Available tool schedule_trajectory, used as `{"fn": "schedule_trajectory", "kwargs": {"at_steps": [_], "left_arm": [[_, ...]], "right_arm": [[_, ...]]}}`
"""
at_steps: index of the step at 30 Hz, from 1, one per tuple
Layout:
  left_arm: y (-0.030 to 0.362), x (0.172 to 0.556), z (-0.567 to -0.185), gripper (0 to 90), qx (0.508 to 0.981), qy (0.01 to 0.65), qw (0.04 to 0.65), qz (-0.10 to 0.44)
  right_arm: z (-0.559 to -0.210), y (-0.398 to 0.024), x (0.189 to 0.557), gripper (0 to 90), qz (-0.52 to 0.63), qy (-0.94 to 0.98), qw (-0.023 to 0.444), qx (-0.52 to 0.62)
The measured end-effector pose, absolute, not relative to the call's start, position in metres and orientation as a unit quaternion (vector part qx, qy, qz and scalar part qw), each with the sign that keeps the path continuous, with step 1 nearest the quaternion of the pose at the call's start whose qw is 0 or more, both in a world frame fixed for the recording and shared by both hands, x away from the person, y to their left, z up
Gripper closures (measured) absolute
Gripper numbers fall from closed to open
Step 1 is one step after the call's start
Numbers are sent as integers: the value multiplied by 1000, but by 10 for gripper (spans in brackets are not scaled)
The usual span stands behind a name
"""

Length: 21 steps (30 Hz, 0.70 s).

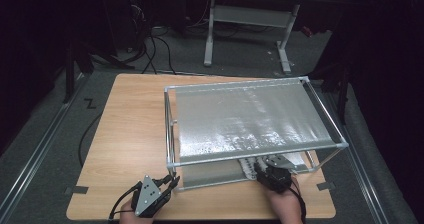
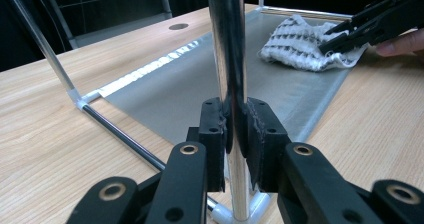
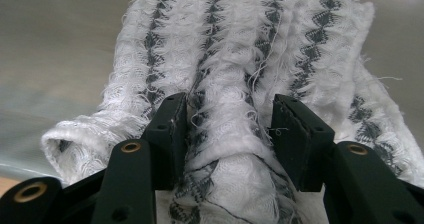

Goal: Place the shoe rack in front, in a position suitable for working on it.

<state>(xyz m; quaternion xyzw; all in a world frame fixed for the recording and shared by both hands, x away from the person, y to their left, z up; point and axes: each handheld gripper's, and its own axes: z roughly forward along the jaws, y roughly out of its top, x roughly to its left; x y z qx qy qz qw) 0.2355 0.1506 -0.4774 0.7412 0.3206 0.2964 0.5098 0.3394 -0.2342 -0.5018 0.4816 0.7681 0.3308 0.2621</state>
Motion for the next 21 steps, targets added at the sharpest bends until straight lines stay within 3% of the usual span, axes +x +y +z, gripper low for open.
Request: {"fn": "schedule_trajectory", "kwargs": {"at_steps": [21], "left_arm": [[146, 236, -479, 786, 744, 312, 514, 292]], "right_arm": [[-501, -330, 352, 497, 290, 698, 325, 569]]}}
